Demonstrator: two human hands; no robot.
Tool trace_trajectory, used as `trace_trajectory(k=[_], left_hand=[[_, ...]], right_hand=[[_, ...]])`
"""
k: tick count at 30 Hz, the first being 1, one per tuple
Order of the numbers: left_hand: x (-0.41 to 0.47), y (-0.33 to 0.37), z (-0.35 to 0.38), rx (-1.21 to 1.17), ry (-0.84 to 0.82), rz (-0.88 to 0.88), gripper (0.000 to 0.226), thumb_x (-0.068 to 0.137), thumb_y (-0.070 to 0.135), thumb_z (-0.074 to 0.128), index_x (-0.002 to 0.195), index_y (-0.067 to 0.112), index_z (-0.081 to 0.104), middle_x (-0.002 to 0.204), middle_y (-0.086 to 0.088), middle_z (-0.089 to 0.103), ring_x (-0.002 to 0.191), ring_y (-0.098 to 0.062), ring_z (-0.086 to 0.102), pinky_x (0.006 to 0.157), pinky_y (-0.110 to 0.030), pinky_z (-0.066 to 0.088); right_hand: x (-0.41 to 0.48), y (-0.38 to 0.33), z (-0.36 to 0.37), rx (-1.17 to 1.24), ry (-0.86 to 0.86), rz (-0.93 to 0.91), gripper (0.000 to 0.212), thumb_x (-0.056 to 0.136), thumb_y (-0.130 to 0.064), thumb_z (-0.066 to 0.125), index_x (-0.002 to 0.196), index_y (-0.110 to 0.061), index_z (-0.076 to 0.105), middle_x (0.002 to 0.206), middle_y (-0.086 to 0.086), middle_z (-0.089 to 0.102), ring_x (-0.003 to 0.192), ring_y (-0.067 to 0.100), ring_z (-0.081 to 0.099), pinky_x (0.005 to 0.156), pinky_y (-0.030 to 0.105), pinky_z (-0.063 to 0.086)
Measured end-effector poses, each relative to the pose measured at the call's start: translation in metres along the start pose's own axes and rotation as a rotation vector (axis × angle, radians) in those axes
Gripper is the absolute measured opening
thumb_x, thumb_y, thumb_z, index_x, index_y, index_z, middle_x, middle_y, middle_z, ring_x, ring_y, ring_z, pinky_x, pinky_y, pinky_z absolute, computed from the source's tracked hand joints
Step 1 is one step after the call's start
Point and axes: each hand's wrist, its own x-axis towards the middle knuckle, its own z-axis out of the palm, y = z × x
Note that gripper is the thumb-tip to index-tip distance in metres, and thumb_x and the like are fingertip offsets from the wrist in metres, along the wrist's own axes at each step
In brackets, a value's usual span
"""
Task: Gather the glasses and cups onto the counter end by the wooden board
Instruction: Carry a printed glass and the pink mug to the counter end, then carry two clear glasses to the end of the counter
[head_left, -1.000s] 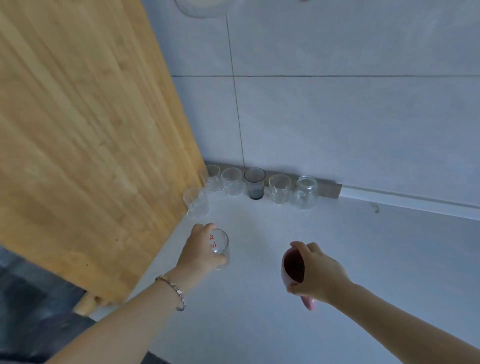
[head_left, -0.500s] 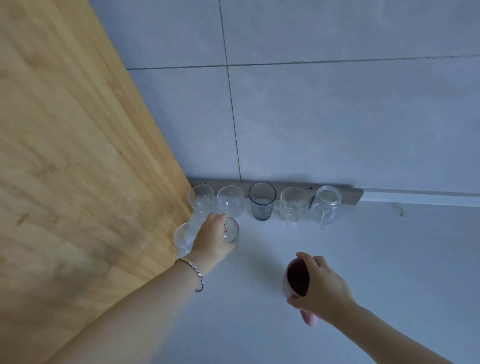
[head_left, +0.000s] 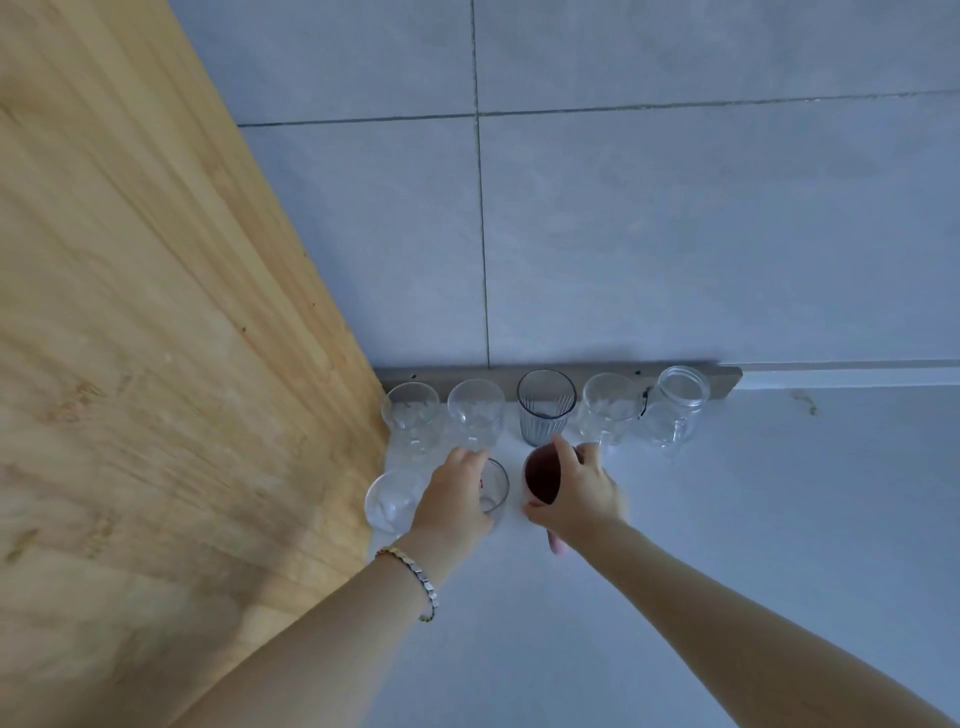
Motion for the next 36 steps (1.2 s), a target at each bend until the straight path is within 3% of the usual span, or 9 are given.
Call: trace_trajectory(k=[4, 8, 13, 17, 20, 22, 24, 28, 36], left_hand=[[-0.001, -0.001, 0.001, -0.017, 0.013, 0.023, 0.070, 0.078, 0.002, 0.065, 0.141, 0.012, 0.036, 0.138, -0.006, 0.040, 0.123, -0.020, 0.047, 0.099, -0.023, 0.040], [0.001, -0.004, -0.001, -0.020, -0.022, 0.042, 0.070, 0.077, 0.000, 0.065, 0.140, 0.011, 0.037, 0.142, -0.006, 0.038, 0.129, -0.020, 0.043, 0.101, -0.021, 0.037], [0.001, -0.004, -0.005, 0.043, -0.064, 0.058, 0.072, 0.077, 0.003, 0.066, 0.141, 0.010, 0.035, 0.146, -0.007, 0.035, 0.134, -0.020, 0.039, 0.105, -0.022, 0.033], [-0.009, 0.019, -0.009, 0.233, -0.098, 0.058, 0.086, 0.075, 0.023, 0.070, 0.146, 0.012, 0.023, 0.151, -0.011, 0.026, 0.142, -0.025, 0.025, 0.113, -0.030, 0.027], [-0.017, 0.057, -0.005, 0.307, -0.040, 0.123, 0.087, 0.071, 0.038, 0.066, 0.144, 0.010, 0.028, 0.148, -0.013, 0.032, 0.139, -0.028, 0.030, 0.114, -0.035, 0.028], [-0.022, 0.093, 0.003, 0.253, -0.048, 0.182, 0.065, 0.079, 0.029, 0.063, 0.137, 0.012, 0.040, 0.141, -0.009, 0.043, 0.117, -0.030, 0.052, 0.104, -0.034, 0.039], [-0.028, 0.134, 0.020, 0.283, -0.123, 0.244, 0.047, 0.087, 0.023, 0.055, 0.132, 0.015, 0.046, 0.135, -0.005, 0.049, 0.096, -0.027, 0.059, 0.092, -0.031, 0.045], [-0.045, 0.229, 0.084, 0.425, -0.336, 0.355, 0.037, 0.091, 0.028, 0.049, 0.126, 0.019, 0.051, 0.131, -0.001, 0.054, 0.120, -0.021, 0.053, 0.099, -0.028, 0.041], [-0.132, 0.459, 0.239, 0.459, -0.480, 0.538, 0.033, 0.088, 0.031, 0.051, 0.118, 0.020, 0.056, 0.126, -0.002, 0.057, 0.116, -0.022, 0.055, 0.095, -0.027, 0.043]], right_hand=[[-0.003, 0.006, 0.005, 0.046, -0.031, -0.021, 0.101, 0.075, -0.032, 0.070, 0.151, -0.022, 0.003, 0.141, 0.008, 0.028, 0.128, 0.029, 0.043, 0.101, 0.038, 0.044], [-0.004, 0.009, 0.004, 0.051, -0.026, -0.003, 0.094, 0.079, -0.030, 0.066, 0.150, -0.023, 0.006, 0.136, 0.011, 0.036, 0.119, 0.034, 0.051, 0.097, 0.038, 0.046], [-0.013, 0.008, 0.007, 0.069, -0.034, 0.051, 0.104, 0.076, -0.038, 0.071, 0.151, -0.021, 0.001, 0.136, 0.012, 0.035, 0.122, 0.032, 0.049, 0.100, 0.040, 0.044], [-0.026, 0.021, -0.002, 0.078, -0.068, 0.026, 0.112, 0.075, -0.048, 0.070, 0.151, -0.019, -0.008, 0.139, 0.012, 0.036, 0.126, 0.030, 0.044, 0.104, 0.040, 0.040], [-0.043, 0.052, -0.025, 0.057, -0.108, 0.030, 0.090, 0.083, -0.044, 0.063, 0.150, -0.016, 0.009, 0.137, 0.012, 0.046, 0.125, 0.030, 0.048, 0.102, 0.039, 0.041], [-0.059, 0.087, -0.046, -0.007, -0.145, 0.061, 0.066, 0.089, -0.036, 0.056, 0.145, -0.017, 0.027, 0.134, 0.009, 0.053, 0.123, 0.028, 0.051, 0.101, 0.036, 0.042], [-0.081, 0.131, -0.069, -0.050, -0.189, 0.128, 0.053, 0.091, -0.034, 0.052, 0.140, -0.020, 0.038, 0.137, 0.005, 0.051, 0.127, 0.025, 0.048, 0.103, 0.034, 0.040], [-0.147, 0.243, -0.115, -0.094, -0.257, 0.284, 0.053, 0.091, -0.035, 0.051, 0.141, -0.022, 0.038, 0.145, 0.001, 0.041, 0.134, 0.021, 0.041, 0.109, 0.038, 0.036], [-0.328, 0.489, -0.207, -0.090, -0.198, 0.593, 0.051, 0.095, -0.031, 0.046, 0.140, -0.007, 0.039, 0.145, 0.009, 0.043, 0.131, 0.028, 0.044, 0.106, 0.040, 0.040]])
